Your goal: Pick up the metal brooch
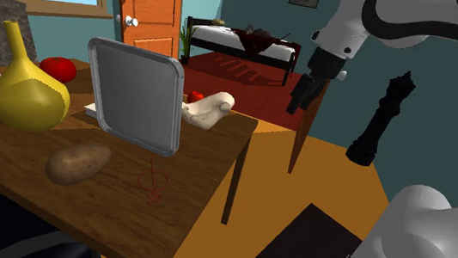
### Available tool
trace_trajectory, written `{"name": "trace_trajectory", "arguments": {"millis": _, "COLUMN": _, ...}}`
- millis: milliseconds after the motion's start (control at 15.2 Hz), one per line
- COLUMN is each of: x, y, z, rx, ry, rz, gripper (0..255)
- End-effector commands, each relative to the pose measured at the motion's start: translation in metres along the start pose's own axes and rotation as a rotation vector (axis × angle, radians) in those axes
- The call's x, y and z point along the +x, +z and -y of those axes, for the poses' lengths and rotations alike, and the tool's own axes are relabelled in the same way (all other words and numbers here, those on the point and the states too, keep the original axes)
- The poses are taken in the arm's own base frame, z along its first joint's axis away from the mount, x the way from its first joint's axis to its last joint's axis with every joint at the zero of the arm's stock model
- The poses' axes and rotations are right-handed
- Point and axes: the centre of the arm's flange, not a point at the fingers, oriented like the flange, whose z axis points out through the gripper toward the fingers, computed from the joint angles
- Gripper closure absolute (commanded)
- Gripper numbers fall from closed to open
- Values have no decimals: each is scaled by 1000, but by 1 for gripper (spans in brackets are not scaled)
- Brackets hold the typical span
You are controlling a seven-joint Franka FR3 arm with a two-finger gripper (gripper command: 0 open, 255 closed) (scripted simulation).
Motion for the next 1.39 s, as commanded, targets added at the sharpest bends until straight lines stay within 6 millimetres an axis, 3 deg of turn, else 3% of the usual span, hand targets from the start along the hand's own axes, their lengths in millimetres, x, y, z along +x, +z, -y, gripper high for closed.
{"name": "trace_trajectory", "arguments": {"millis": 0, "x": 0, "y": 0, "z": 0, "rx": 0, "ry": 0, "rz": 0, "gripper": 0}}
{"name": "trace_trajectory", "arguments": {"millis": 1320, "x": 94, "y": 145, "z": 208, "rx": -45, "ry": 111, "rz": 19, "gripper": 0}}
